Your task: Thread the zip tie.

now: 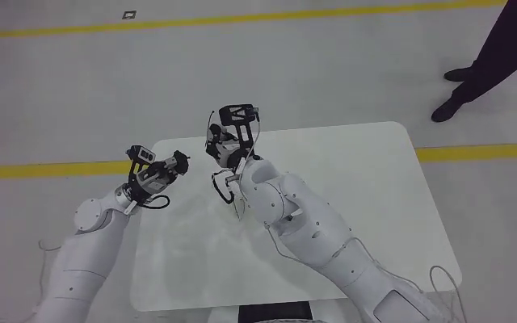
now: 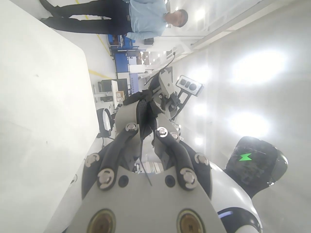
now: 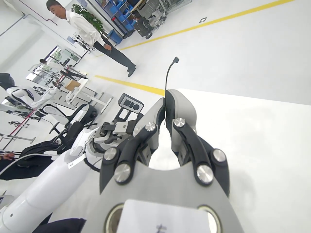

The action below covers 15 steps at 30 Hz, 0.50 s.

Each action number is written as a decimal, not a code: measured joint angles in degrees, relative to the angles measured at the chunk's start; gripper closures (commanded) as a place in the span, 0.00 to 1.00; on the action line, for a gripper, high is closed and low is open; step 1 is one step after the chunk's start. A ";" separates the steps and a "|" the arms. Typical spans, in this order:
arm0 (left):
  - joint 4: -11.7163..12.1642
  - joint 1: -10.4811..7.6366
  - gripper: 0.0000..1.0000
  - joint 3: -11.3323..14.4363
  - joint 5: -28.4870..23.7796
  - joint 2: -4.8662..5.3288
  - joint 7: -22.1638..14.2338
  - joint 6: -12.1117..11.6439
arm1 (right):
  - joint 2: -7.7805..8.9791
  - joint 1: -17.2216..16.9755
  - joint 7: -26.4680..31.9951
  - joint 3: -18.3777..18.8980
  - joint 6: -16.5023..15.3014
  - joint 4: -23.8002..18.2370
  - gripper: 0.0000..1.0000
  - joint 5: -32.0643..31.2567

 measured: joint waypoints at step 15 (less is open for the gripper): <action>0.36 0.01 1.00 -0.26 0.45 -0.94 0.39 0.00 | -0.32 -1.37 -0.37 -1.53 -0.96 -0.25 1.00 -2.15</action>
